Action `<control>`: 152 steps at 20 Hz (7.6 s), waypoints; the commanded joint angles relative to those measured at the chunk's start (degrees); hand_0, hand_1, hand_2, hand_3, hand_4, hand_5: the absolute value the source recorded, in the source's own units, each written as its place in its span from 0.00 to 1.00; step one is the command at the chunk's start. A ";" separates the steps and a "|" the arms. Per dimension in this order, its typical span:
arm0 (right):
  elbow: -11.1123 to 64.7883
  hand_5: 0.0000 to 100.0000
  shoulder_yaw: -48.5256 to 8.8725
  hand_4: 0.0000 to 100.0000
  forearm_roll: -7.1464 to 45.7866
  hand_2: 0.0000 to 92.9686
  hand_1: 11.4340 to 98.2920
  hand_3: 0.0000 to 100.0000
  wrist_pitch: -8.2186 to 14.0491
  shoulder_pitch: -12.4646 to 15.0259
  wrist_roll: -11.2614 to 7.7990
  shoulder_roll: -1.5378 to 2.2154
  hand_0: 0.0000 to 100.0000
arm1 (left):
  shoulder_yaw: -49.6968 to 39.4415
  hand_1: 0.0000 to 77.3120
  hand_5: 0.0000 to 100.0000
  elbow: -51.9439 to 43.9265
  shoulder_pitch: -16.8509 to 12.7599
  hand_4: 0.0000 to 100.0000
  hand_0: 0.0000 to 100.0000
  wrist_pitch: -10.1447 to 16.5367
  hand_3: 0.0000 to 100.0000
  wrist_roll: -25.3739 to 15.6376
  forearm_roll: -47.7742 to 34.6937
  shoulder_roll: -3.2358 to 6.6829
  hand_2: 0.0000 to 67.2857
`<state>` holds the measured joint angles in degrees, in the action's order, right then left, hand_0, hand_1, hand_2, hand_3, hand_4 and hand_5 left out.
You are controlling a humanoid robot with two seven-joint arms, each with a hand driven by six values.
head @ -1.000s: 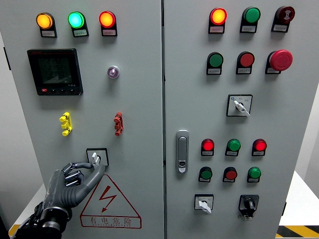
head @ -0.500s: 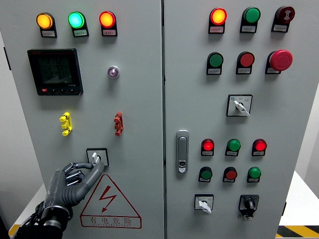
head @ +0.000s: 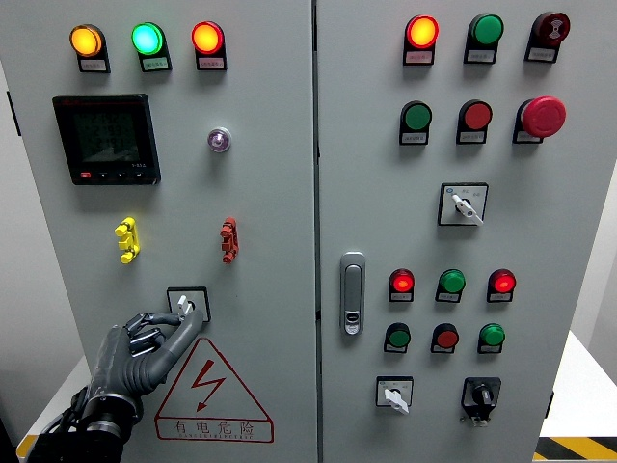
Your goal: Turn on light switch 1
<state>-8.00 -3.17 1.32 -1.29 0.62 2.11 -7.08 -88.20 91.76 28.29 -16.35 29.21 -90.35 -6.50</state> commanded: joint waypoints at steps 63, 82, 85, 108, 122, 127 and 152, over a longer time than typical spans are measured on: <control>0.00 0.11 0.00 0.19 0.00 0.00 0.10 0.20 -0.03 0.00 0.00 -0.04 0.00 | 0.04 0.68 1.00 -0.35 3.26 1.00 0.02 -0.79 1.00 8.23 -0.35 0.00 0.84; 0.00 0.11 0.00 0.19 0.00 0.00 0.10 0.20 -0.03 0.00 0.00 0.05 0.00 | 0.04 0.69 1.00 -0.44 3.52 1.00 0.42 -0.79 1.00 8.32 -0.44 0.00 0.84; 0.00 0.11 0.00 0.19 0.00 0.00 0.10 0.20 -0.03 0.00 0.00 0.05 0.00 | 0.04 0.68 1.00 -0.44 3.52 1.00 0.44 -0.79 1.00 8.32 -0.35 0.00 0.84; 0.00 0.11 0.00 0.19 0.00 0.00 0.10 0.20 0.06 0.00 0.00 -0.04 0.00 | 0.04 0.58 1.00 -0.62 3.96 1.00 0.62 -0.79 1.00 8.32 -0.35 0.00 0.83; 0.00 0.11 0.00 0.19 0.00 0.00 0.10 0.20 0.06 0.00 0.00 0.05 0.00 | 0.13 0.77 1.00 -0.62 3.79 1.00 0.00 -0.17 1.00 8.31 0.00 0.00 0.79; 0.00 0.11 0.00 0.19 0.00 0.00 0.09 0.20 0.06 0.00 0.00 0.04 0.00 | 0.22 0.79 1.00 -0.44 3.70 1.00 0.00 -0.17 1.00 8.32 0.00 0.09 0.77; 0.00 0.11 0.00 0.19 0.00 0.00 0.09 0.20 0.06 0.00 0.00 0.04 0.00 | -0.39 0.49 0.78 9.67 -16.07 1.00 0.00 15.55 0.93 -7.76 10.96 2.02 0.63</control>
<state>-8.00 -3.14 1.32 -1.30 0.61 2.11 -7.07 -87.70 101.78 13.78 -2.58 24.18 -83.68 -4.53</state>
